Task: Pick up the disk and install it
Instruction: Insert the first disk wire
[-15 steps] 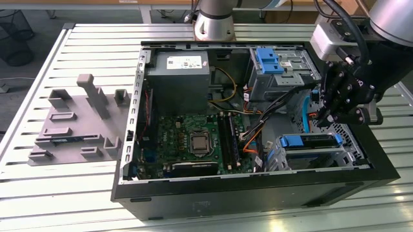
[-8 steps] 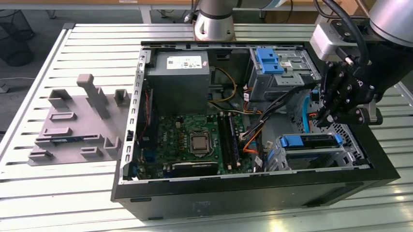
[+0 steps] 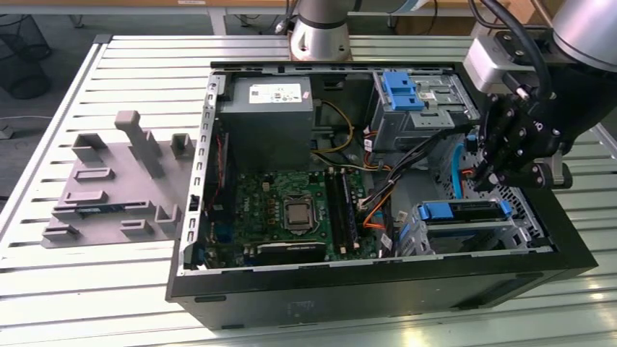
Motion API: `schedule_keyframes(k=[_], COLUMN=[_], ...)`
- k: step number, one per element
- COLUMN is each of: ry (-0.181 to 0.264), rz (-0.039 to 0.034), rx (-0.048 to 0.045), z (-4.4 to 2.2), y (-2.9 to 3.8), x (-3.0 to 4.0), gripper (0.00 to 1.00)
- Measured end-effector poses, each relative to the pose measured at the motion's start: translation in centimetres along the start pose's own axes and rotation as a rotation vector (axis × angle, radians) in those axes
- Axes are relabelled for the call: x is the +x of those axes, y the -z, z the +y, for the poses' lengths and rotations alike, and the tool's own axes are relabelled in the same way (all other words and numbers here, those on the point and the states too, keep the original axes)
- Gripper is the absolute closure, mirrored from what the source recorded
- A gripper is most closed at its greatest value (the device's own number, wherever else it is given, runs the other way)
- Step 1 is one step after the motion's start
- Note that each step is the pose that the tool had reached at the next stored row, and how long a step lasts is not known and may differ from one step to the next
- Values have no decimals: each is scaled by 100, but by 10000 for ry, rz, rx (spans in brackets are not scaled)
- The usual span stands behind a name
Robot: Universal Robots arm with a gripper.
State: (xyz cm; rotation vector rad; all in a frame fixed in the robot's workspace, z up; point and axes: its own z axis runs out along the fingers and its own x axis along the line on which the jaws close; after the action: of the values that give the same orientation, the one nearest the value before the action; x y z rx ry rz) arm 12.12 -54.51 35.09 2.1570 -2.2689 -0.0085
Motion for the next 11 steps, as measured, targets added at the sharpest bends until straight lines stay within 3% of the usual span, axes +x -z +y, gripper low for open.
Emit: schedule_keyframes(k=[7,11], ry=[1,-4], rz=[-3,5], rx=[-11,-131], z=[-17,-42], y=[-37,-65], x=[93,97], gripper=[83,83])
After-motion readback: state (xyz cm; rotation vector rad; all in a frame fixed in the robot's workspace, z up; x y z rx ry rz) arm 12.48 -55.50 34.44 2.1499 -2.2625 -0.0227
